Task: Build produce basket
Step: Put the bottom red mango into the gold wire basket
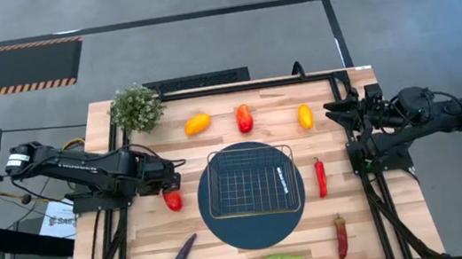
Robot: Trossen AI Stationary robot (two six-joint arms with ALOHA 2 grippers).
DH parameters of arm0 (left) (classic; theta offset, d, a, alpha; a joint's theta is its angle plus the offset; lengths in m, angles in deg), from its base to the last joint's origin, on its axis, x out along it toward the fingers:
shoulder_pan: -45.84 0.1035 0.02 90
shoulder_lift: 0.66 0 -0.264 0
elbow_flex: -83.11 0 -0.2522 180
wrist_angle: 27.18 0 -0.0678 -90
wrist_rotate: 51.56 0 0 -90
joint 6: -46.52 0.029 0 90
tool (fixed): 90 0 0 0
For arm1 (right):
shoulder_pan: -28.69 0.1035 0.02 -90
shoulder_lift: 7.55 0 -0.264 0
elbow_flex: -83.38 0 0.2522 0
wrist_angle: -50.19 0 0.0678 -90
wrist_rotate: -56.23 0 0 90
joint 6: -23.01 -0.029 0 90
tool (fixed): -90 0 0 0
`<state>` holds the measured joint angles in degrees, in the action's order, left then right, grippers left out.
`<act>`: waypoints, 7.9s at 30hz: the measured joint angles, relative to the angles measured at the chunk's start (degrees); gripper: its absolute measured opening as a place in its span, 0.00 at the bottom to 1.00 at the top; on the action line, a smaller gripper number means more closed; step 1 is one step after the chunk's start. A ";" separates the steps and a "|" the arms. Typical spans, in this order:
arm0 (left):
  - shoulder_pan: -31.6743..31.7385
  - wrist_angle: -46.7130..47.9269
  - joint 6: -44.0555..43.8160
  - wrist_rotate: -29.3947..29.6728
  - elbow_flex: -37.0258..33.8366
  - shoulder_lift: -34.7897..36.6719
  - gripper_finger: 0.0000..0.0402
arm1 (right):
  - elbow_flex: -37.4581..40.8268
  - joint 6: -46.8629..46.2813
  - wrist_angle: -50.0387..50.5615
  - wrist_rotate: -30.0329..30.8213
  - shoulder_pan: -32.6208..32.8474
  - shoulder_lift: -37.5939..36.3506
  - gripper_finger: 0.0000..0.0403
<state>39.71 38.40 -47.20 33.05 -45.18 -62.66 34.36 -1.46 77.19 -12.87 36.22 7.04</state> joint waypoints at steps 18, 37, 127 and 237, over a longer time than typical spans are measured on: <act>1.38 -8.95 2.22 -3.30 0.57 -10.92 0.46 | 0.02 0.31 -0.63 -0.28 -0.02 0.02 0.48; 2.75 -9.16 3.87 -2.34 0.52 -11.54 0.07 | 0.02 0.50 -1.93 -0.50 -0.02 0.00 0.48; 8.25 11.86 68.80 2.15 15.04 -15.98 0.67 | -0.02 -0.93 -6.24 3.66 -0.13 0.02 0.45; 4.12 2.75 96.96 0.55 54.29 -36.94 0.35 | -0.01 -8.55 -9.31 7.69 -0.17 5.57 0.45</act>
<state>43.83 41.15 49.77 33.60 9.12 -99.60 34.35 -10.01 67.88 -5.17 36.05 12.61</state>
